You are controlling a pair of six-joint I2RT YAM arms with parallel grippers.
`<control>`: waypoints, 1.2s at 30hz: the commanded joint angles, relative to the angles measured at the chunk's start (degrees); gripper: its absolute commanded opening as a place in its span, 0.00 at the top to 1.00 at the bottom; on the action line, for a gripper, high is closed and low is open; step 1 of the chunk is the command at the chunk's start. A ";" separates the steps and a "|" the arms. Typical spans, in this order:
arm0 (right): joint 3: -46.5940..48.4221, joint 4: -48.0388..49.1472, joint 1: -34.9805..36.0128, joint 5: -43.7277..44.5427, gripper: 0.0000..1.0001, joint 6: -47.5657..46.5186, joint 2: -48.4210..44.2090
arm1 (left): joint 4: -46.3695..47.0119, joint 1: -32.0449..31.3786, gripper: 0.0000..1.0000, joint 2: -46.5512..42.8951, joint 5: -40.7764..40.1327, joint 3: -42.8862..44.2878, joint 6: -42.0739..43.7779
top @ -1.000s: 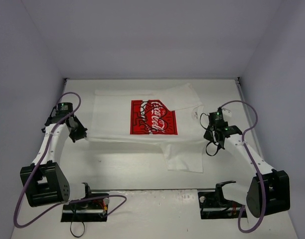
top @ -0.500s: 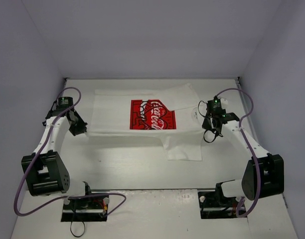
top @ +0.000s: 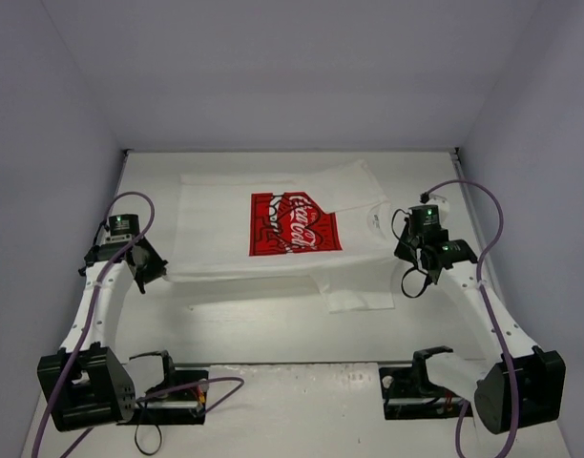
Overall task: Fold and stack the t-shirts
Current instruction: Fold the flattened tshirt in 1/3 of the way
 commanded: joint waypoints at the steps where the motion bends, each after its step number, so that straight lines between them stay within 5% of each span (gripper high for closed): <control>1: -0.70 0.40 -0.62 0.61 1.00 -0.38 -2.07 | 1.22 0.54 1.00 -1.97 -2.34 -0.47 -0.35; 7: 3.01 0.66 -0.84 3.07 1.00 -2.63 4.51 | 1.26 0.54 1.00 2.04 -3.89 4.61 -0.26; 20: 17.15 2.19 -1.56 5.03 1.00 -8.82 22.97 | 4.69 -0.08 1.00 25.39 -5.82 18.11 -0.87; 36: 19.70 5.15 -3.09 6.06 1.00 -8.20 33.24 | 6.94 -3.06 1.00 37.99 -10.43 29.43 -2.29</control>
